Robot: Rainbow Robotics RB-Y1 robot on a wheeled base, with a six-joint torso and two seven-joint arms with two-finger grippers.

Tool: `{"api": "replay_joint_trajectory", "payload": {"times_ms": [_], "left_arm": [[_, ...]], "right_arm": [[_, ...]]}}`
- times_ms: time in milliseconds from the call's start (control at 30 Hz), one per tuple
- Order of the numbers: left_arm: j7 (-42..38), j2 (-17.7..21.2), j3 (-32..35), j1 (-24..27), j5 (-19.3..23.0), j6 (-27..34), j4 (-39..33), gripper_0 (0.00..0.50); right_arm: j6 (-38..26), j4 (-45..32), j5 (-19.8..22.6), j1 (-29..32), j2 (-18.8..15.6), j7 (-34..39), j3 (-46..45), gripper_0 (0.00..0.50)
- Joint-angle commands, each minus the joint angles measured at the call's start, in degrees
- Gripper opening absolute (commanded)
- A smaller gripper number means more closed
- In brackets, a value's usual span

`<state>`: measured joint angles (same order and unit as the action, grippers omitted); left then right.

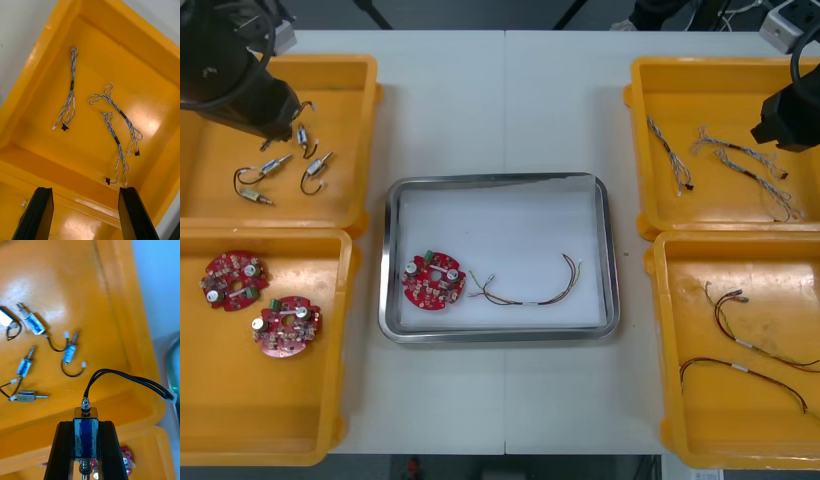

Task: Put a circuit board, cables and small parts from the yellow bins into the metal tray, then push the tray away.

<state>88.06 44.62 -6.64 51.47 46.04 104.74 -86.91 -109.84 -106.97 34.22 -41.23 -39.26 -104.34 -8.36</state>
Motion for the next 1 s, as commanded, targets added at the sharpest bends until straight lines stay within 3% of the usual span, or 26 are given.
{"api": "replay_joint_trajectory", "payload": {"times_ms": [33,333,533,733,1000], "left_arm": [[-16.34,2.66,-2.58,-0.32,3.97,3.27,-7.14,0.000],[-32.25,0.73,-8.82,-0.40,8.37,5.21,-17.86,0.000],[-41.57,-2.00,-16.56,-0.58,7.84,-0.68,-19.53,0.000],[-45.26,-3.49,-23.41,-0.58,4.68,-7.10,-19.27,0.000],[-45.96,-4.99,-29.39,-0.58,3.01,-13.34,-15.58,0.000]], "right_arm": [[-0.16,6.25,-1.26,-4.91,-2.14,-3.24,-2.72,0.500],[-0.16,15.74,-4.43,-6.93,-2.14,-6.14,-3.07,0.500],[-0.16,26.37,-5.31,-10.98,-2.32,-8.43,-3.86,0.500],[4.37,37.89,-6.27,-14.58,-2.67,-14.84,-4.12,0.500],[10.96,43.69,-6.80,-15.64,-2.84,-22.31,-4.03,0.500]]}}
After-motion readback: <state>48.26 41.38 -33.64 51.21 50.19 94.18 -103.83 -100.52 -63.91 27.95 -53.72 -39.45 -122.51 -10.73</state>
